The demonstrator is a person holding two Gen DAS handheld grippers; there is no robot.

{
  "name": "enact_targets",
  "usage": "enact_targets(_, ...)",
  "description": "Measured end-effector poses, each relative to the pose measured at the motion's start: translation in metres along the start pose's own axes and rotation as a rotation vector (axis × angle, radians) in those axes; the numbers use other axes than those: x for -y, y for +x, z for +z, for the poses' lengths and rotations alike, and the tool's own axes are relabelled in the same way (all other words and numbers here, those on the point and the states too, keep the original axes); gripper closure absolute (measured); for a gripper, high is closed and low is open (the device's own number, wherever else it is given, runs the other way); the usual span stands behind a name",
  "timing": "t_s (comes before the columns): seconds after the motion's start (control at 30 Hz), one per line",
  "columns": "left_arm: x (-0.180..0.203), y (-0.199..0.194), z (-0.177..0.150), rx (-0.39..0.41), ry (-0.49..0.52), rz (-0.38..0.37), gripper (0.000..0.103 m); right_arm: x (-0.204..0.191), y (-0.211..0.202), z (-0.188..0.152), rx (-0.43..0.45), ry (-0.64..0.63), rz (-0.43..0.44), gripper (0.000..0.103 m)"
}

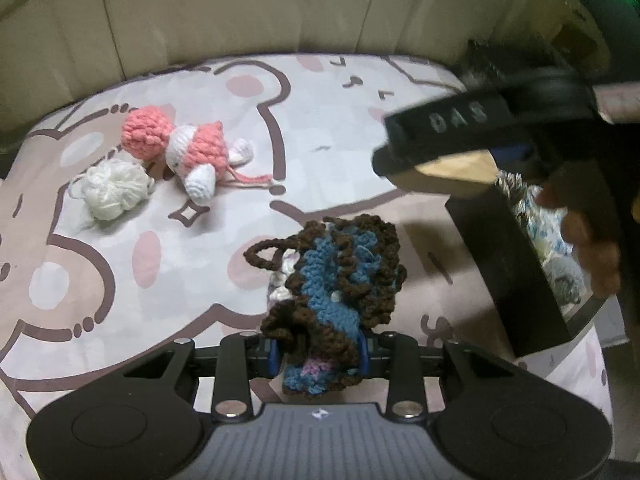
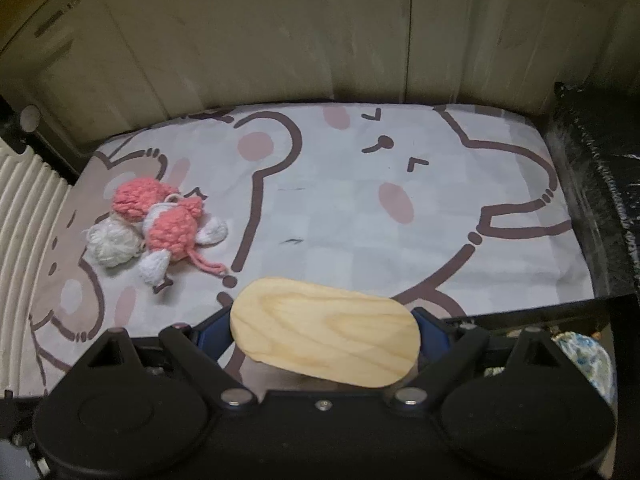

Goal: Organize objects
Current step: 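Lift and carry the crocheted pouch and wooden block over the black box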

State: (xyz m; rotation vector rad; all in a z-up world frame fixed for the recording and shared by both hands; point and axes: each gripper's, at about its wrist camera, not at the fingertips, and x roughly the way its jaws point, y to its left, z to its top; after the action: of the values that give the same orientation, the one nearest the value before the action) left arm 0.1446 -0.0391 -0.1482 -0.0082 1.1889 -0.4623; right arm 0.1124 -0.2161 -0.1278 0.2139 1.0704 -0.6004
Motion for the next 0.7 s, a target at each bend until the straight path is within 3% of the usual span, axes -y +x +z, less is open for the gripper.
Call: enact_targets(0.7,-0.01,-0.044,0.007,0.131,-0.101,0.01,0.067,0.005,-0.065,-0.029,0.091,-0.106,0.05,0.01)
